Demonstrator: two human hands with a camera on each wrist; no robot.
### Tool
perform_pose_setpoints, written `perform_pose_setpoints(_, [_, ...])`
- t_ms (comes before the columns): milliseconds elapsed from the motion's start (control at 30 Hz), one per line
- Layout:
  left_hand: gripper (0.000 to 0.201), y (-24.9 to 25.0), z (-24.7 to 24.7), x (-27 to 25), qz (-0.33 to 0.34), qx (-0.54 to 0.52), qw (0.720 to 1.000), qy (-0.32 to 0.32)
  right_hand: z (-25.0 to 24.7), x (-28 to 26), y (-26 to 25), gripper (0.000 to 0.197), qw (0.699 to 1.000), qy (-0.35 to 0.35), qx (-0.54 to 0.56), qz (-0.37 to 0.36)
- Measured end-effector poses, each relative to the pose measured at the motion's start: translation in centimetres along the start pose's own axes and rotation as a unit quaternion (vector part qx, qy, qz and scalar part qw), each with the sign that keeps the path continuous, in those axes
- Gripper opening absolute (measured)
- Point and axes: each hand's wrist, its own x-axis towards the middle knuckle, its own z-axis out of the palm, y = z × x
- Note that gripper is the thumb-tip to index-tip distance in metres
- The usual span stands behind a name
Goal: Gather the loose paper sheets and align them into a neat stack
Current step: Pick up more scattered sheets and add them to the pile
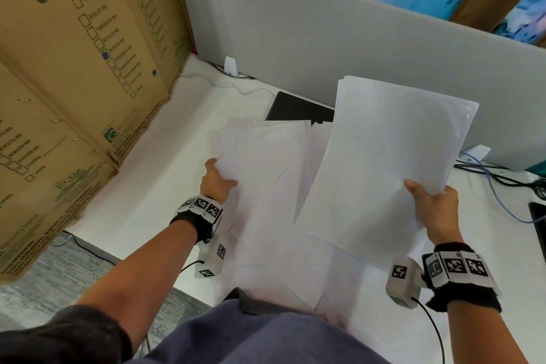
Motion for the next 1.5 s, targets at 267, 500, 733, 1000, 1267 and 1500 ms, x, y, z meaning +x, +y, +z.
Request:
perform_pose_setpoints(267, [0.024,0.1,0.3,0.0,0.002,-0.01,0.998,-0.059,0.2,-0.2,0.3,0.034,1.0,-0.003,0.006,-0.003])
perform_pose_setpoints(500, [0.029,-0.7,2.6,-2.2,0.221,0.128,0.962,0.093,0.0,-0.3,0.7,0.035,1.0,-0.001,0.013,-0.008])
perform_pose_setpoints(733, [0.021,-1.0,2.7,-3.8,0.29,0.116,0.95,0.027,-0.4,-0.5,1.1,0.039,1.0,0.01,0.011,0.001])
perform_pose_setpoints(1000, [0.028,4.5,-2.2,-4.1,0.305,0.031,0.951,0.043,-0.9,-0.7,0.7,0.037,0.999,0.033,-0.029,0.013])
perform_pose_setpoints(1267, [0.023,8.6,-7.7,-5.1,0.374,0.028,0.919,0.121,-1.2,-1.5,1.5,0.039,0.992,0.044,-0.108,0.051])
perform_pose_setpoints(1500, [0.028,10.2,-8.9,-4.9,0.324,-0.009,0.937,0.131,-0.8,-2.0,1.4,0.038,0.985,0.036,-0.157,0.062])
